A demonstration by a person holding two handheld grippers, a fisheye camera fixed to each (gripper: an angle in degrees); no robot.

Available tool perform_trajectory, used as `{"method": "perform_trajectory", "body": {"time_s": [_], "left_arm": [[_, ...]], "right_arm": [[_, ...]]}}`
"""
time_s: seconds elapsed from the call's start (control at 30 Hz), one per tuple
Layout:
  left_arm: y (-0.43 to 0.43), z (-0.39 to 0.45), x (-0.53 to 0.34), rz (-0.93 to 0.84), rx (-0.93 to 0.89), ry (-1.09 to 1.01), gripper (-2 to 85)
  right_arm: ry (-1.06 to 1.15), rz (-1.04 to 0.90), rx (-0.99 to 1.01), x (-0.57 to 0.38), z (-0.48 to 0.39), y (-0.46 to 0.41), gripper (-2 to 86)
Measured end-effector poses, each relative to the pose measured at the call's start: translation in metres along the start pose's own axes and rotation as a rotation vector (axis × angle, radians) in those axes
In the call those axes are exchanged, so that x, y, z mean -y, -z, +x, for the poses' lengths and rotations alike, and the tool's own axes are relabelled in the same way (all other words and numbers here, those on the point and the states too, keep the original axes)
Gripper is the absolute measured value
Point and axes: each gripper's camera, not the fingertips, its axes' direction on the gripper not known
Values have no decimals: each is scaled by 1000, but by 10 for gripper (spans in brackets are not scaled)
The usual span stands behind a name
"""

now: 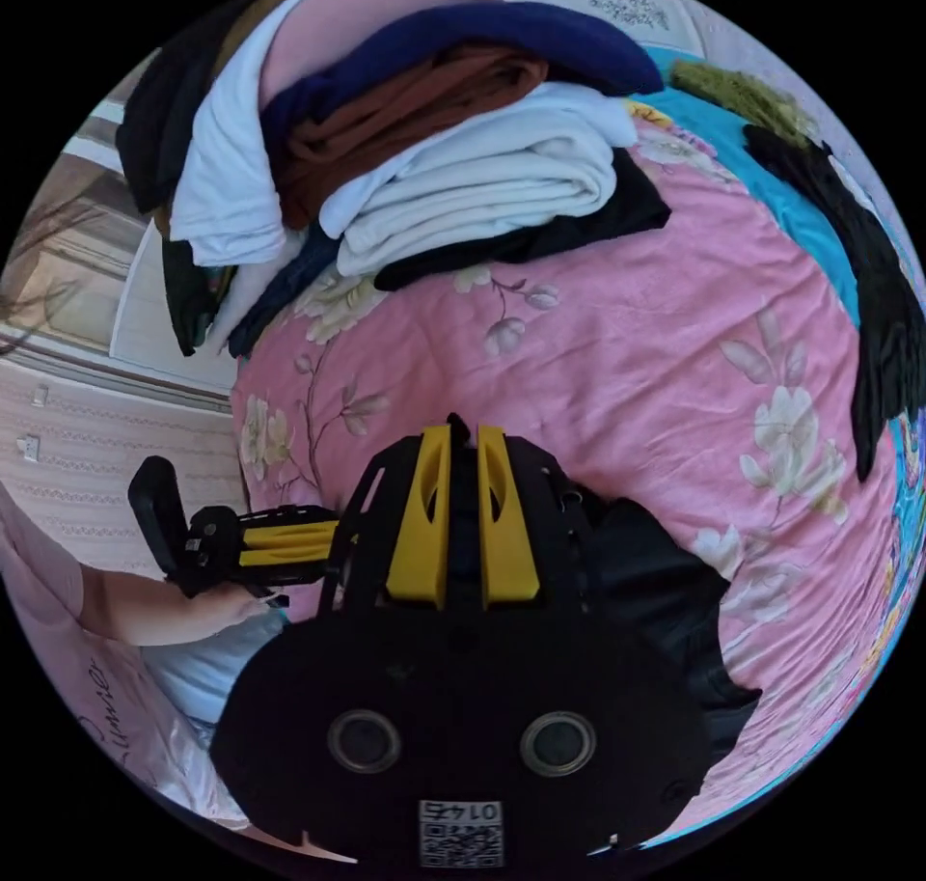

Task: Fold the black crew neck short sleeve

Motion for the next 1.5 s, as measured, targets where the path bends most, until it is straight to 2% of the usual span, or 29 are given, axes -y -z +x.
{"method": "perform_trajectory", "body": {"time_s": [0.17, 0.33, 0.47, 0.53, 0.67, 0.77, 0.83, 0.9, 1.0, 1.07, 1.13, 1.3, 1.37, 1.43, 1.5], "left_arm": [[30, -1, -3, 52, -17, 47, 3], [16, -1, 8, 19, -52, 71, 49], [18, 3, 6, 21, -37, 57, 3], [32, 14, -1, 58, -16, -2, -5], [32, 15, -10, 60, -11, 10, -1], [23, -2, -11, 25, -67, 127, 39], [28, 1, -11, 45, -62, 121, 56], [27, 7, -11, 53, -48, 97, 66], [5, 11, -8, -6, -42, 92, 70], [0, 15, -9, -11, -18, 49, 51], [5, 30, -10, 16, -3, -27, 21], [25, 91, -31, 145, -53, -372, 4], [23, 110, -43, 145, -65, -485, 8], [12, 120, -57, 106, -86, -527, 27], [1, 121, -63, 58, -90, -518, 38]], "right_arm": [[-76, 103, 35, -15, 1, 41, 9], [-78, -8, 61, 2, -22, 15, -2], [-114, -150, 45, 21, -22, -34, -6], [-122, -132, 82, 22, -18, -33, -6], [-95, -11, 91, 10, -21, 5, 0], [-86, 19, 88, -2, -26, 20, 8], [-75, 12, 70, -7, -29, 19, 17], [-72, -38, 51, -8, -29, 0, 61], [-88, -116, 14, -8, -20, -35, 68], [-91, -90, -15, -17, -13, -36, 40], [-132, -65, 62, -30, 0, -30, 18], [-310, 307, 294, -135, 53, 49, 0], [-397, 392, 298, -184, 72, 71, 0], [-484, 387, 240, -226, 89, 81, 1], [-552, 289, 180, -268, 111, 73, 3]]}}
